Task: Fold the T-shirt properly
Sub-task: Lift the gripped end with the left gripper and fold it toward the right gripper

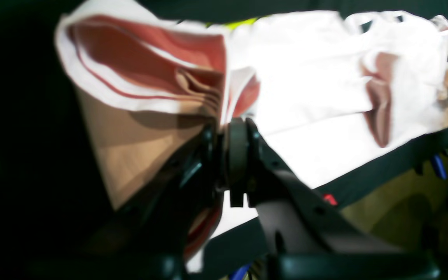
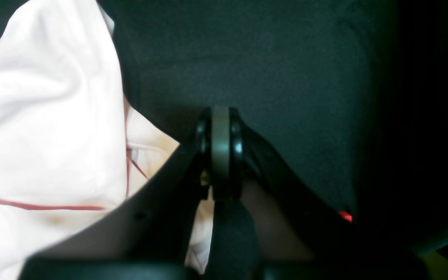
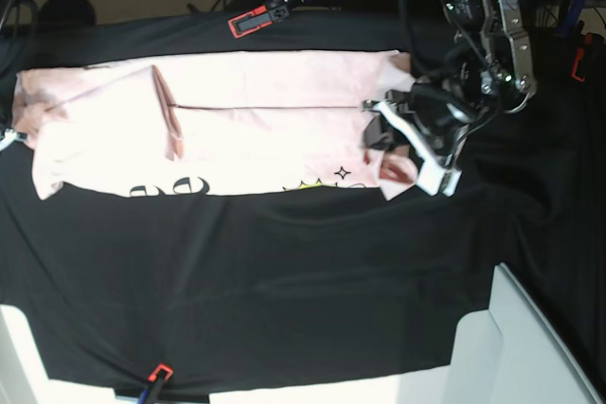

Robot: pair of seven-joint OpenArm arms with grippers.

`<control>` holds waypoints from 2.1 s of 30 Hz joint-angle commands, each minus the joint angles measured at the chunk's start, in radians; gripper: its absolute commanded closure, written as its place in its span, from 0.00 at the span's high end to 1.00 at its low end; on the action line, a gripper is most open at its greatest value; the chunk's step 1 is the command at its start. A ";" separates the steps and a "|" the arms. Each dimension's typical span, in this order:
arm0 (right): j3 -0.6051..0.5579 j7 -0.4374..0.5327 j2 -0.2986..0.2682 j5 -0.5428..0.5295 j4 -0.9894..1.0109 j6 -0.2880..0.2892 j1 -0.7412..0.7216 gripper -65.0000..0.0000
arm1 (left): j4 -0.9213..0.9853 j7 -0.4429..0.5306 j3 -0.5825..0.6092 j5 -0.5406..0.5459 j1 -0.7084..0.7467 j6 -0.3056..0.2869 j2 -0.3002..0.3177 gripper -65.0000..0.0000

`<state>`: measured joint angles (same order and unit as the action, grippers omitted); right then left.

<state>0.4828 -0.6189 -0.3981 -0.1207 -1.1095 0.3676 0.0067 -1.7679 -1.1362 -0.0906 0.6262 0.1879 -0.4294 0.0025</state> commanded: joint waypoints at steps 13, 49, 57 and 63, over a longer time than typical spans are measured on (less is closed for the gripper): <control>0.004 0.020 -0.011 -0.001 -0.016 0.000 -0.012 0.00 | 0.173 0.028 0.053 0.019 -0.103 -0.007 -0.098 0.00; 0.004 0.020 -0.009 -0.001 -0.016 0.000 -0.012 0.00 | 0.325 0.123 0.326 0.025 -0.186 -0.009 -0.097 0.05; 0.004 0.020 -0.009 -0.001 -0.014 0.000 -0.012 0.00 | 0.323 0.124 0.437 0.025 -0.224 -0.009 -0.097 0.35; 0.004 0.020 -0.009 -0.001 -0.014 0.000 -0.012 0.00 | 0.322 0.124 0.440 0.028 -0.242 -0.013 -0.101 0.36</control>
<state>0.4820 -0.6189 -0.3820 -0.1204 -1.1095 0.3676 0.0063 -1.4265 -1.0264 0.3473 0.6334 -0.0387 -0.4274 -0.0895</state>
